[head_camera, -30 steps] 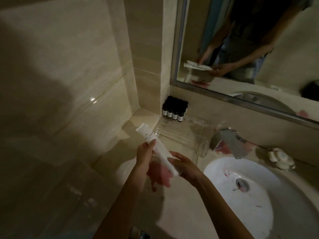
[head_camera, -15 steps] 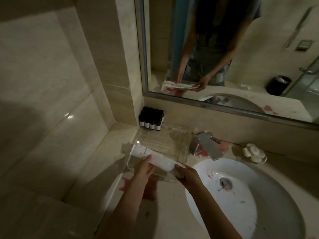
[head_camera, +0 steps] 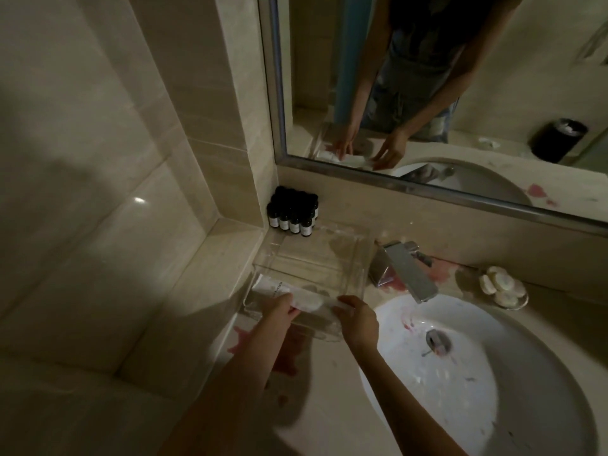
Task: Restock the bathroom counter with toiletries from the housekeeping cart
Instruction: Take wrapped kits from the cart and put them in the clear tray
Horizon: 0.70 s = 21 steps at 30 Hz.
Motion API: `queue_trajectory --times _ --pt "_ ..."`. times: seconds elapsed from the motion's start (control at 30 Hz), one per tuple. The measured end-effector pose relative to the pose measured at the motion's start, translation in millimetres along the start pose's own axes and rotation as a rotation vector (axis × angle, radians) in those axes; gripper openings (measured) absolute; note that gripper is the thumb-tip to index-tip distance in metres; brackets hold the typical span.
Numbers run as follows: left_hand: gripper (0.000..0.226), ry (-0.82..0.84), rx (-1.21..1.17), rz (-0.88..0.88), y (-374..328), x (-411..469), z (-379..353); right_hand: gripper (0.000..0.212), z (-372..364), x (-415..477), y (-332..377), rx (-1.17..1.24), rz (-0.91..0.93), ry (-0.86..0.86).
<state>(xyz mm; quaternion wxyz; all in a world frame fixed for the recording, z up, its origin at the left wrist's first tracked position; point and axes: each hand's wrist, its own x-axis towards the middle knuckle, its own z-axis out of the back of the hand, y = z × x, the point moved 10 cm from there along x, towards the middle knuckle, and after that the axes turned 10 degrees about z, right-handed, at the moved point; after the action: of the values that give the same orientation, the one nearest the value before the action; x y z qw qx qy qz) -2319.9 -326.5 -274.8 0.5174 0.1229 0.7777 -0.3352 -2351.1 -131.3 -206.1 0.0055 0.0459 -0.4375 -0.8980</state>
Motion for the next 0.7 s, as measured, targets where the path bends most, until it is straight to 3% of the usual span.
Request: queue_trajectory --times 0.2,0.33,0.4,0.5,0.63,0.7 --pt "0.043 0.013 0.042 0.018 -1.3 4.4 -5.2 0.017 -11.0 0.8 12.2 -0.258 0.242 -0.066" --pt "0.006 0.087 0.034 0.075 4.7 7.7 -14.3 0.021 -24.5 -4.1 26.1 -0.273 0.409 -0.021" --pt "0.008 0.088 -0.026 0.077 2.9 14.3 -16.4 0.024 -44.5 -3.5 16.4 -0.216 0.342 0.107" --pt "0.033 0.118 -0.075 0.02 -5.9 23.9 -24.6 0.034 -65.8 0.7 -2.2 -0.049 0.162 0.224" --pt "0.032 0.172 -0.139 0.114 -1.6 33.5 -27.9 0.041 -71.7 9.1 -24.5 0.421 -0.173 0.171" --pt "0.019 0.19 0.001 0.097 -1.9 32.9 -27.0 0.046 -77.6 9.3 -32.5 0.73 -0.347 0.133"
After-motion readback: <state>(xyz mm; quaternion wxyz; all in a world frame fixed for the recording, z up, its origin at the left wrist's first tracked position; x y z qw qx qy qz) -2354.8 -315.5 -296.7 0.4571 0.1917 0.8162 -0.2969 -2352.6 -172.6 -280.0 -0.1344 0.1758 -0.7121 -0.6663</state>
